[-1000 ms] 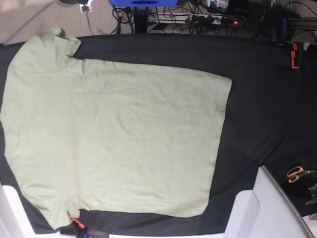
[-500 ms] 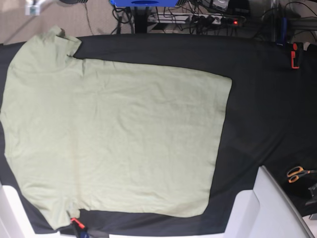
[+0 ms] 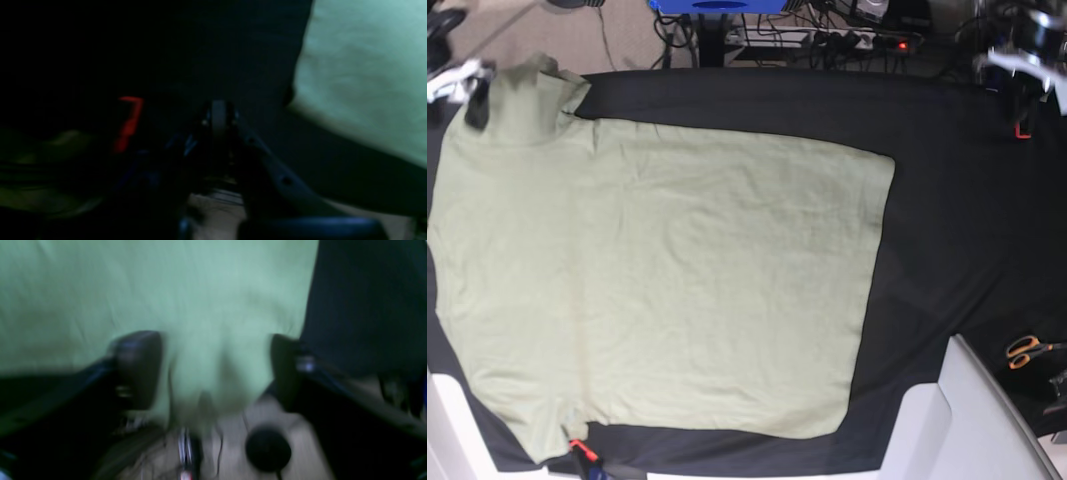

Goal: Fold the T-shirt properly
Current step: 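Move right gripper to the shirt shoulder, left gripper to the opposite corner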

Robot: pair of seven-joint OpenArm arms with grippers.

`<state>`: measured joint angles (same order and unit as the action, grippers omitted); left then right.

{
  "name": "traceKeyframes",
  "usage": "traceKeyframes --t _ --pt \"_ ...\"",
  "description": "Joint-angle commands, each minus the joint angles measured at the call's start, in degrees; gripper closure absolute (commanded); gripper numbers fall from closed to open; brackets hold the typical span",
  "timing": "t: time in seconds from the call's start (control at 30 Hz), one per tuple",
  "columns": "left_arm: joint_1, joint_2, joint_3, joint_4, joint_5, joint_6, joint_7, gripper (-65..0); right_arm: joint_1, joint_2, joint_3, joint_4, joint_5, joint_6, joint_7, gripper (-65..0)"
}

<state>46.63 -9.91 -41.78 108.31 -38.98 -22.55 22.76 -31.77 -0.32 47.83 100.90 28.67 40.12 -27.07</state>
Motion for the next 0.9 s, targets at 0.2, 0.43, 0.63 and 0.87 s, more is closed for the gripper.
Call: traceKeyframes --t 0.2,0.43,0.63,0.87 --pt "-5.6 -0.2 -9.2 0.0 -3.3 -17.5 8.6 -16.8 15.5 3.9 13.0 -15.7 3.4 -0.1 -14.1 -60.2" --pt "-6.4 -0.3 -13.9 -2.8 -3.3 -17.5 8.6 -13.0 20.6 10.3 15.0 -33.3 3.6 -0.1 -15.0 -60.0" --pt "-6.9 -0.7 -15.2 -8.0 -3.3 -17.5 8.6 -13.0 20.5 9.8 13.3 -35.9 3.6 -0.1 -15.3 -59.7" --pt "-7.0 -0.7 -14.9 -8.4 -3.3 -17.5 8.6 -13.0 18.4 6.1 7.9 -35.5 3.6 -0.1 -15.3 -59.3"
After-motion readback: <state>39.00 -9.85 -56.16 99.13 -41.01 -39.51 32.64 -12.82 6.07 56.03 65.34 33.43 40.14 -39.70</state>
